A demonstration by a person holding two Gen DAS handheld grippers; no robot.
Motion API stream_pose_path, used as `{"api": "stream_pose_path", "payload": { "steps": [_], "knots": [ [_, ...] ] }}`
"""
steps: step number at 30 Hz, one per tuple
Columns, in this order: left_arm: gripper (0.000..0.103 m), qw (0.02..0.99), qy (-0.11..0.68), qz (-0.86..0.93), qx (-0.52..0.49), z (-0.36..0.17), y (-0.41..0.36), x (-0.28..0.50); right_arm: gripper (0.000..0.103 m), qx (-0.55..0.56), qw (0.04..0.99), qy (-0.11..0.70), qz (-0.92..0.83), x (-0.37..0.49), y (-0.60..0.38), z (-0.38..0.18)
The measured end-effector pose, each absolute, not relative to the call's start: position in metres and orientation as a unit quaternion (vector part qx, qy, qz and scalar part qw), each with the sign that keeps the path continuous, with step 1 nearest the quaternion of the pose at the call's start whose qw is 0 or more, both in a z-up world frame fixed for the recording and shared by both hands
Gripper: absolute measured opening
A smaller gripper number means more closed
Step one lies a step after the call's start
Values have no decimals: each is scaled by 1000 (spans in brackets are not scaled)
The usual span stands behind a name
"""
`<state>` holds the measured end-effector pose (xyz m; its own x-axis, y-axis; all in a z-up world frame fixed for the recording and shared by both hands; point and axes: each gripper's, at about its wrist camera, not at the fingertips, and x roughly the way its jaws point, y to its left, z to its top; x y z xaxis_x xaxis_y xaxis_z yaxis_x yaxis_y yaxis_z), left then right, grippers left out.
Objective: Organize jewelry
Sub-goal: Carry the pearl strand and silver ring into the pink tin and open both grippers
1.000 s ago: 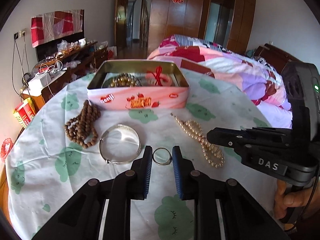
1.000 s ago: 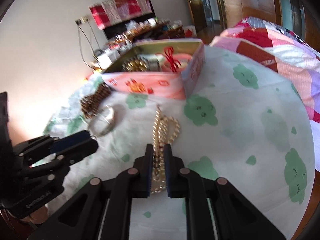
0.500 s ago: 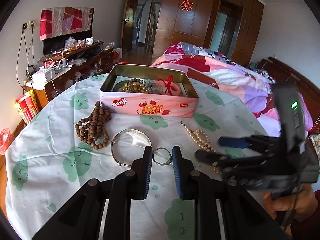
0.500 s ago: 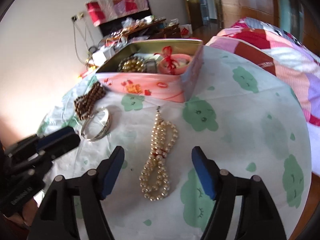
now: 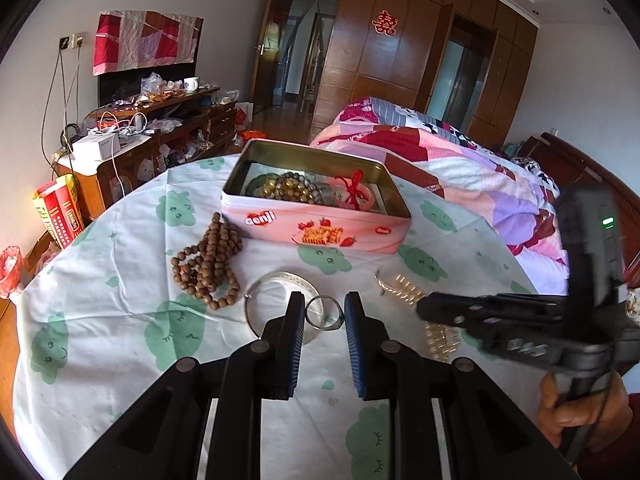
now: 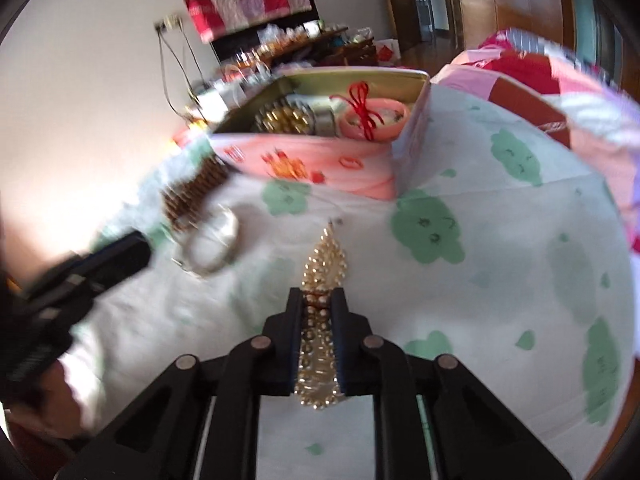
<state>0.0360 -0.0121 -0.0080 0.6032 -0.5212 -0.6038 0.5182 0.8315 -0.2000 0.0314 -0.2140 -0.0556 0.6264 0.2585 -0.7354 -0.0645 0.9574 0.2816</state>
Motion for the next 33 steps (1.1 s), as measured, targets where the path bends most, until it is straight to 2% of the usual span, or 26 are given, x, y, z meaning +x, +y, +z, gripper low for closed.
{"api": "stream_pose_path", "payload": {
  "steps": [10, 18, 26, 33],
  "knots": [
    [20, 909, 306, -283, -16, 15, -11, 52, 17, 133, 928, 323, 131, 26, -209, 7],
    [20, 917, 278, -286, -15, 30, -25, 82, 17, 144, 948, 260, 111, 49, -217, 31],
    [20, 921, 260, -291, -11, 32, -45, 124, 17, 151, 957, 238, 66, 91, -232, 29],
    [20, 924, 272, -269, 6, 15, -56, 159, 17, 160, 951, 264, 33, 133, -240, -5]
  ]
}}
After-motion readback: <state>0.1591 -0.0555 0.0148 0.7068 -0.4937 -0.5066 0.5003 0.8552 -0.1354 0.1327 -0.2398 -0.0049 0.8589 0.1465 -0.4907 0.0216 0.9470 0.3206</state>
